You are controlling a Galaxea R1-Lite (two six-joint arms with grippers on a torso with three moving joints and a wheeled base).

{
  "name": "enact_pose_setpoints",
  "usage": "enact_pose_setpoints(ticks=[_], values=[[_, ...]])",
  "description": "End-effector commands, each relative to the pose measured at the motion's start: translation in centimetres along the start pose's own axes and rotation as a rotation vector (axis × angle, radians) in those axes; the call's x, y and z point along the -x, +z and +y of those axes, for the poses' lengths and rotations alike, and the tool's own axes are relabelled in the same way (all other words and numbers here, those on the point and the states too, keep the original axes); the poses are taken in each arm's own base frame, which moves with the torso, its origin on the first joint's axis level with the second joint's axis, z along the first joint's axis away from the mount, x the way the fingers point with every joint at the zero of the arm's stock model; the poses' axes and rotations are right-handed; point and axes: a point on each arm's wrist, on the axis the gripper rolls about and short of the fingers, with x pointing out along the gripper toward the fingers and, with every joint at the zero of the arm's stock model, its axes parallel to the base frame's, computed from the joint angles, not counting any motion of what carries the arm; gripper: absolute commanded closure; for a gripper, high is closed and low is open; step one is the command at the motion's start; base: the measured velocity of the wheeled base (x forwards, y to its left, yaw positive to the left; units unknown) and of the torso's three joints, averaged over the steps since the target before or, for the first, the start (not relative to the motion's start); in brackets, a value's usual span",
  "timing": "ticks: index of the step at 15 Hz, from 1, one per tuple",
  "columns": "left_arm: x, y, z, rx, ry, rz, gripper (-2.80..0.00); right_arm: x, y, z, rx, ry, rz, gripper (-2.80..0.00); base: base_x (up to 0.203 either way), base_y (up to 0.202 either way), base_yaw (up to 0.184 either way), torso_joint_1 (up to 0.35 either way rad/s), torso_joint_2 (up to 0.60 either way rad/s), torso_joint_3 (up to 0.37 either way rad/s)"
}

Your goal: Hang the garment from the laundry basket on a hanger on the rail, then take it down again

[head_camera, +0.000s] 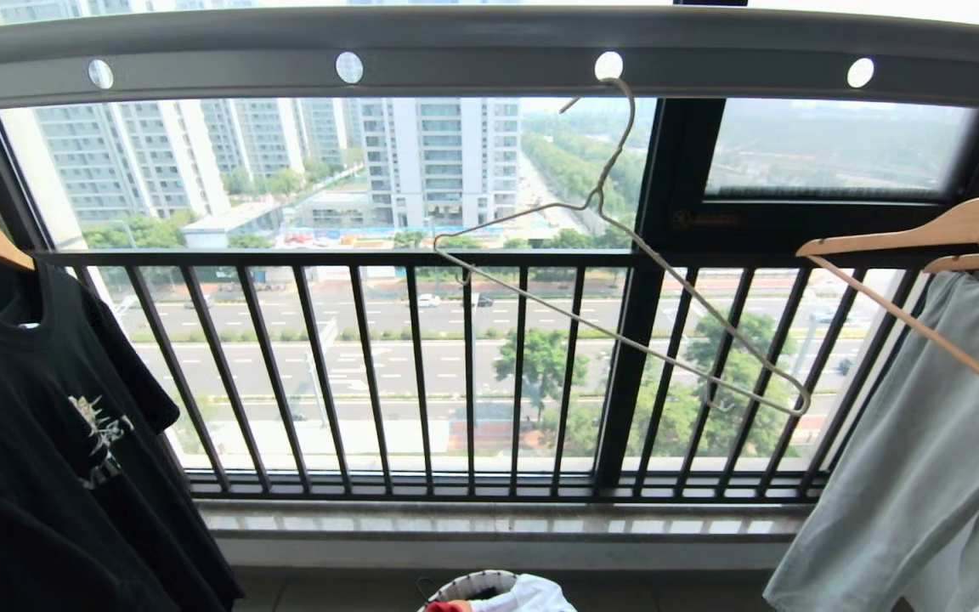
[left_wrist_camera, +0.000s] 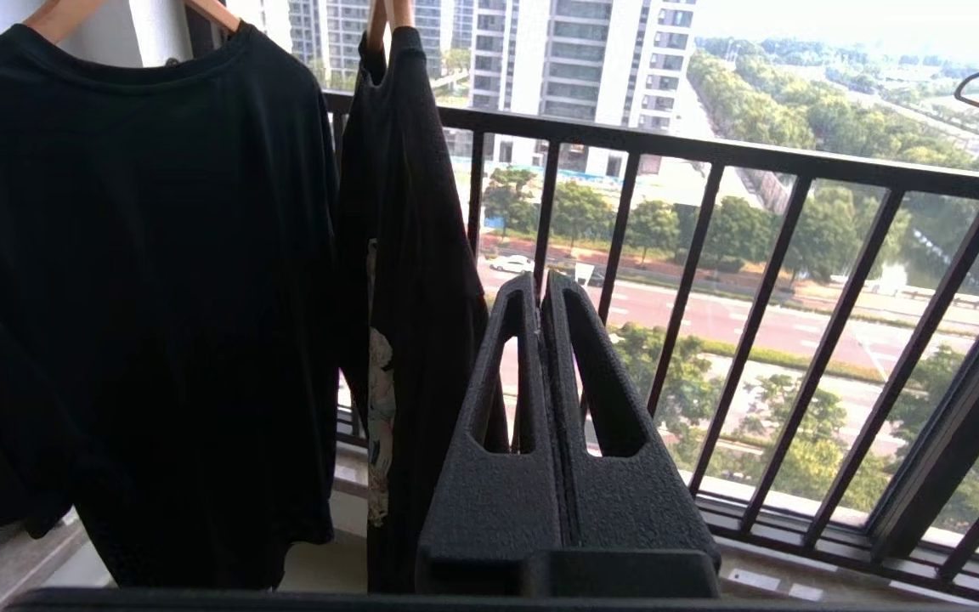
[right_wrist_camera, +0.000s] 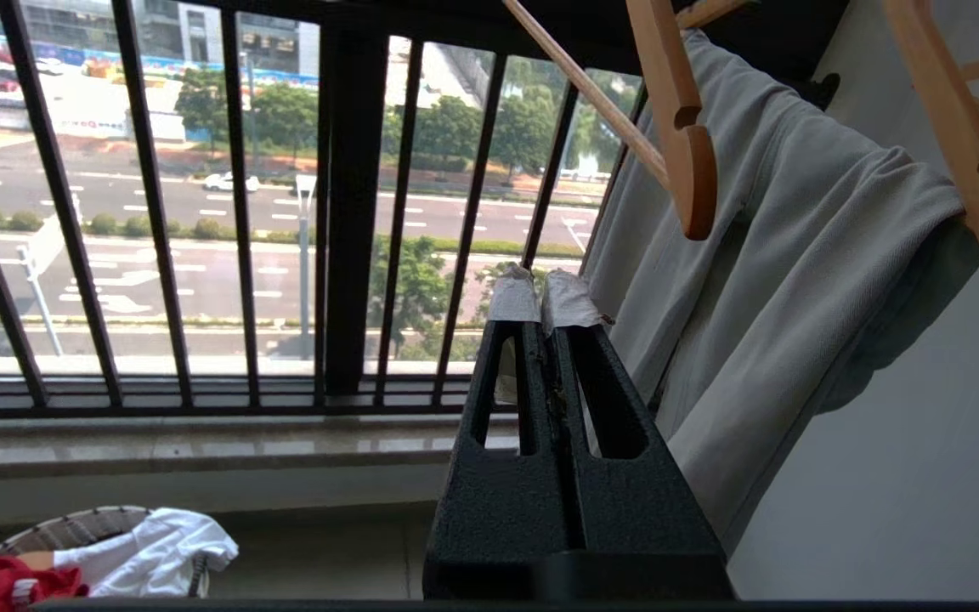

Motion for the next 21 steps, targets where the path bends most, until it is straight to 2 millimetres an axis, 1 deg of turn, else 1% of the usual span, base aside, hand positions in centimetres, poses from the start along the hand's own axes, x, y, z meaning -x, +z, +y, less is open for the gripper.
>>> enact_pose_setpoints(ticks=[1,5,7,8,10,12,17,21], values=[[1.3,-2.8,0.3,-0.011,-0.043,-0.029,0.00,1.0,-1.4,0.2,-0.008,0.043,-0.069,0.00,0.000,0.000,0.000,0.000,0.00,0.000],[0.4,-7.1,0.1,-0.125,-0.119,0.098,0.00,-0.1,-4.4,1.1,-0.009,0.114,-0.033,0.00,0.000,0.000,0.000,0.000,0.00,0.000],[0.1,-8.9,0.1,-0.166,-0.132,0.156,0.00,-0.8,-5.9,1.6,-0.028,0.158,-0.051,0.00,0.000,0.000,0.000,0.000,0.00,0.000],[0.1,-9.1,0.1,-0.171,-0.147,0.161,0.00,-0.9,-6.1,1.8,-0.070,0.192,-0.050,0.00,0.000,0.000,0.000,0.000,0.00,0.000],[0.1,-9.4,-0.1,-0.173,-0.208,0.171,0.00,-0.9,-7.0,2.0,-0.095,0.225,0.042,0.00,0.000,0.000,0.000,0.000,0.00,0.000],[0.0,-10.4,-0.1,-0.185,-0.261,0.198,0.00,-0.9,-7.0,2.0,-0.099,0.227,0.037,0.00,0.000,0.000,0.000,0.000,0.00,0.000],[0.0,-10.3,-0.2,-0.154,-0.273,0.196,0.00,-0.8,-7.0,2.0,-0.102,0.242,0.035,0.00,0.000,0.000,0.000,0.000,0.00,0.000],[0.0,-10.3,-0.2,-0.088,-0.253,0.205,0.00,-0.8,-7.0,2.0,-0.103,0.241,0.035,0.00,0.000,0.000,0.000,0.000,0.00,0.000]])
